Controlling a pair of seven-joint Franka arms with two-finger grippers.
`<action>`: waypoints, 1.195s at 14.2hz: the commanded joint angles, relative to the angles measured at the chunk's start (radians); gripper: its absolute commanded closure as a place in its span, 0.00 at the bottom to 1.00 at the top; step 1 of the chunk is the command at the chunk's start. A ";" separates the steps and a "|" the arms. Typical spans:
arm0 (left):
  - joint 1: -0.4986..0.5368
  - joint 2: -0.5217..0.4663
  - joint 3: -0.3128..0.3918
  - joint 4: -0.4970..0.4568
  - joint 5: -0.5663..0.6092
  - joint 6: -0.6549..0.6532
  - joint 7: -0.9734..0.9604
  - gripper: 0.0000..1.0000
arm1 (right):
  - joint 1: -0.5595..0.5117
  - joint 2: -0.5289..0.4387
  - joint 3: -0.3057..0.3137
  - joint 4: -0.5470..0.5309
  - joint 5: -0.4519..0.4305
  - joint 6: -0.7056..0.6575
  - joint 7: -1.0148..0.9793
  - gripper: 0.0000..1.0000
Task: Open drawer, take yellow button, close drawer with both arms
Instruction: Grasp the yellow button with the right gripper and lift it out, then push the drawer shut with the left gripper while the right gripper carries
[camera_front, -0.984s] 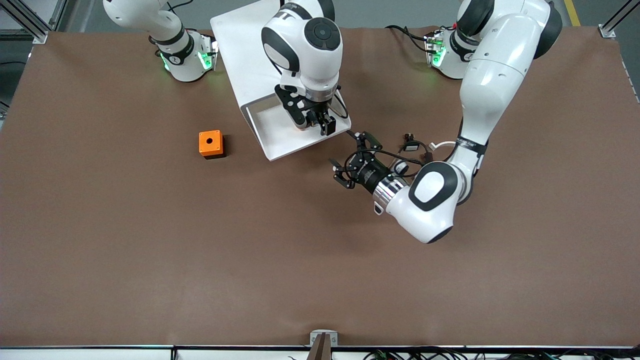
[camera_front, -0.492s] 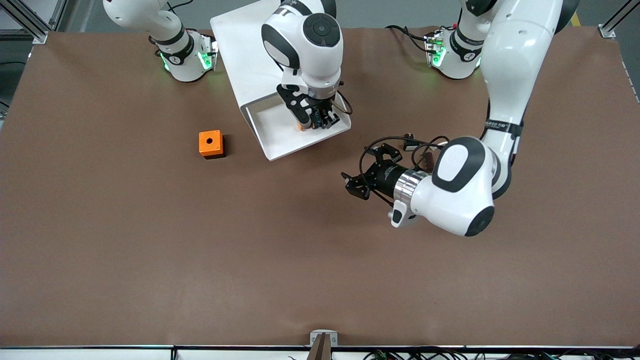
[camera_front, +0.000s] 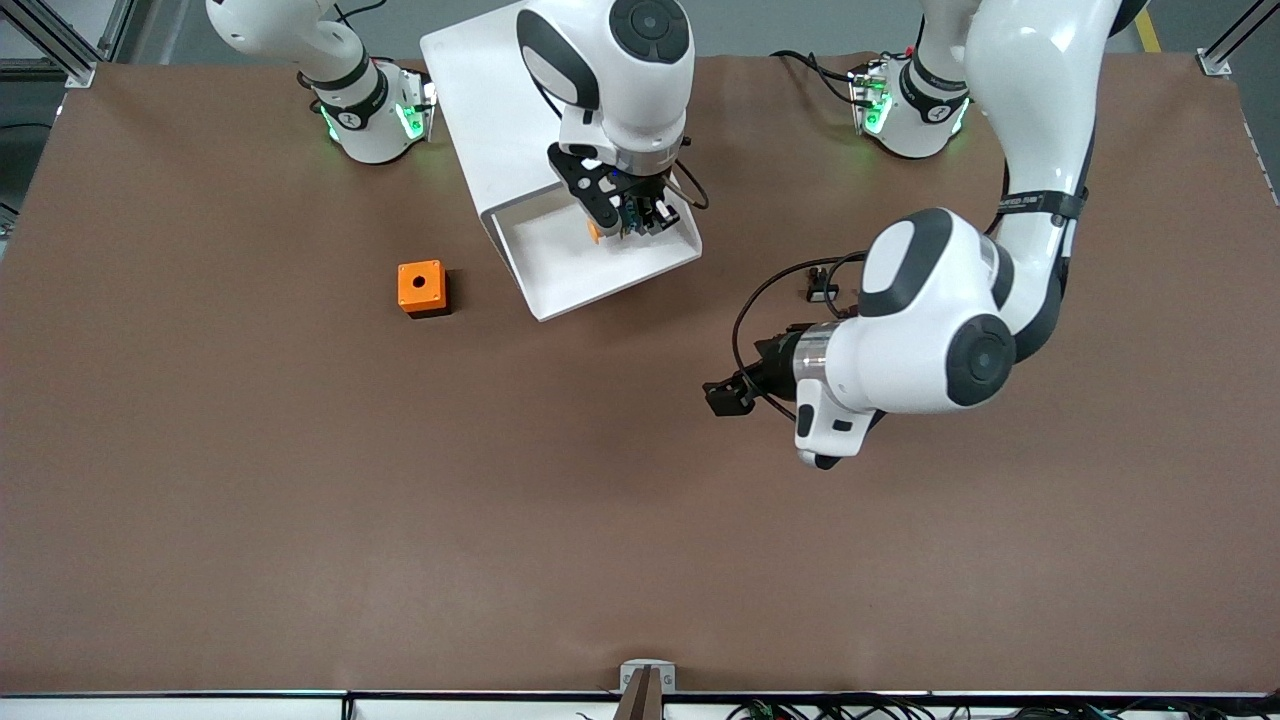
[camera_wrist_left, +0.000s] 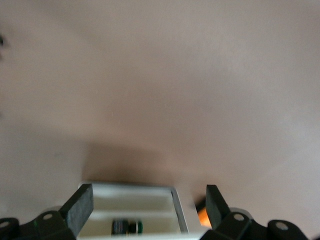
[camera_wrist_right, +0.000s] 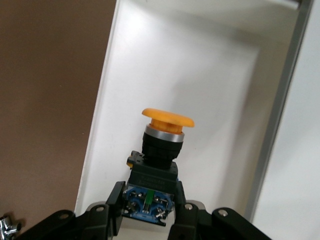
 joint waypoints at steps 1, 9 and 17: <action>-0.047 -0.012 0.005 -0.033 0.104 0.095 0.018 0.01 | -0.079 -0.037 -0.001 0.061 0.004 -0.101 -0.162 1.00; -0.187 -0.009 -0.006 -0.091 0.273 0.129 -0.084 0.01 | -0.486 -0.186 -0.001 -0.066 0.001 -0.133 -0.870 1.00; -0.306 0.001 -0.004 -0.097 0.293 0.128 -0.176 0.01 | -0.826 -0.199 -0.003 -0.407 -0.022 0.234 -1.507 1.00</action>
